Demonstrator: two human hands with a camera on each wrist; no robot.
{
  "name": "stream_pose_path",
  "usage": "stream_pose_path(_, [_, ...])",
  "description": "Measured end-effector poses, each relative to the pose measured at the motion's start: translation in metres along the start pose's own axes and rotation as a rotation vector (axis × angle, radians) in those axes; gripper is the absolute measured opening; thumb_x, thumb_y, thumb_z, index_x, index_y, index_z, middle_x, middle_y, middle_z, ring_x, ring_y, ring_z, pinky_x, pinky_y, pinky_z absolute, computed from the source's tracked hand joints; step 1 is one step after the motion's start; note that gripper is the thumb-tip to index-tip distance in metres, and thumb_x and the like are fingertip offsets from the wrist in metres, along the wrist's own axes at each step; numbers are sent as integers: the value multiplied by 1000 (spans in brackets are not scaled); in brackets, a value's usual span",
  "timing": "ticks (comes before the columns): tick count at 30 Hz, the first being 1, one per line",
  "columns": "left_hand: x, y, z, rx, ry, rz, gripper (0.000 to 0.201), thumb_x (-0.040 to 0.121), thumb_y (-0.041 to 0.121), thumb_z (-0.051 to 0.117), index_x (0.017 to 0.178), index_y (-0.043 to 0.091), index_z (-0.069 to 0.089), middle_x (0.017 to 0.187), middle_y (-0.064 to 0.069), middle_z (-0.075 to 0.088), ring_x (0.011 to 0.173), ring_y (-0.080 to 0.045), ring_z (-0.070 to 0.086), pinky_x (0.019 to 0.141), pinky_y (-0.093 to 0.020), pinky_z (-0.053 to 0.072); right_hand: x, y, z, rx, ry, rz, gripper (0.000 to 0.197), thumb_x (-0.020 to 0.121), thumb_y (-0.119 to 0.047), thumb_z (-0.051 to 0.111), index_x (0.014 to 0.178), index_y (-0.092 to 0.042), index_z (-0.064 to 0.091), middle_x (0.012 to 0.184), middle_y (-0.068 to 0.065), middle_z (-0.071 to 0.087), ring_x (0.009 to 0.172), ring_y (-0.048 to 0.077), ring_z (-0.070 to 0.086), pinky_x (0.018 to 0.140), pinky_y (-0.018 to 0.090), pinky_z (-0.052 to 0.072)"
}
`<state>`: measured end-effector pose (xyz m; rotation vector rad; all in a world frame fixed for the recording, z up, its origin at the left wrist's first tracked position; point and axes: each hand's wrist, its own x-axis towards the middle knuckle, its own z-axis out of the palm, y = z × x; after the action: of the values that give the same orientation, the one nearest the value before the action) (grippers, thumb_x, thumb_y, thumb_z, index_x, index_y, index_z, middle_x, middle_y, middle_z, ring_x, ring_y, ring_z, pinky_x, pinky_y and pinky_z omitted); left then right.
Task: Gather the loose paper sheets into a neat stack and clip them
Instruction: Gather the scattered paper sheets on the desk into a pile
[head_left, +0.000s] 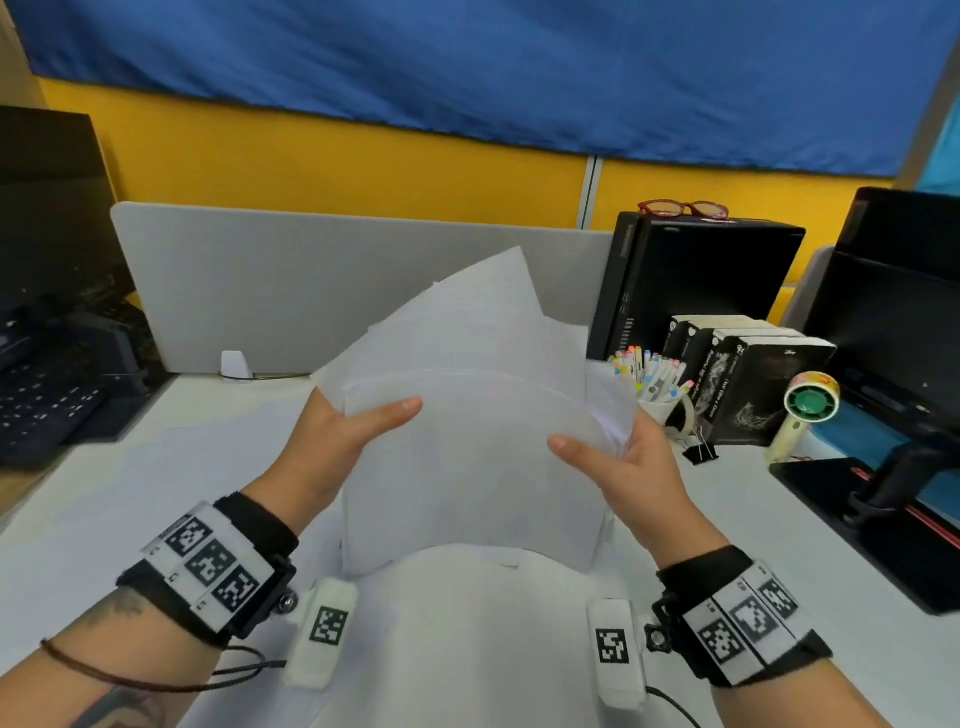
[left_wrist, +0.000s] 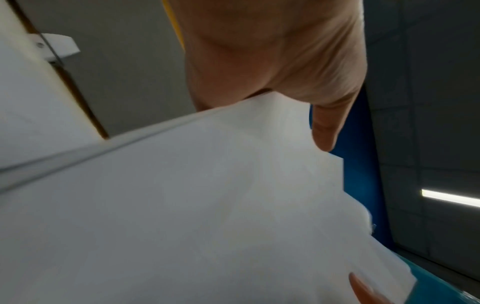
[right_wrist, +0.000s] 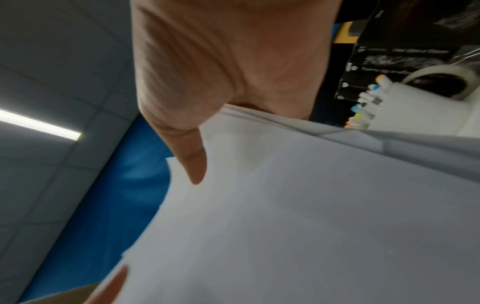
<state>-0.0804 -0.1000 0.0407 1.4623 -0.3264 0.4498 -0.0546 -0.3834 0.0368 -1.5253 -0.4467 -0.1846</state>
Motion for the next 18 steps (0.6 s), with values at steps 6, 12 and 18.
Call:
stream_pose_path(6, [9, 8, -21, 4, -120, -52, 72, 69, 21, 86, 136, 13, 62, 132, -9, 71, 125, -28, 67, 102, -44, 55, 13, -8, -9, 38, 46, 69, 33, 87, 5, 68, 110, -19, 70, 105, 0, 78, 97, 20, 75, 78, 32, 59])
stream_pose_path(12, [-1, -22, -23, 16, 25, -175, 80, 54, 28, 100, 126, 10, 70, 122, -7, 77, 115, -26, 73, 102, -49, 57, 19, -16, -8, 169, 177, 105, 26, 89, 2, 67, 114, -4, 68, 98, 6, 79, 86, 22, 76, 68, 29, 60])
stream_pose_path(18, [-16, -48, -26, -19, 80, -291, 82, 43, 43, 103, 115, 13, 76, 115, -8, 79, 107, -25, 76, 91, -39, 61, 18, -30, -5, -44, 129, -8, 44, 84, 2, 74, 126, -8, 63, 109, 1, 76, 98, 11, 73, 90, 37, 59])
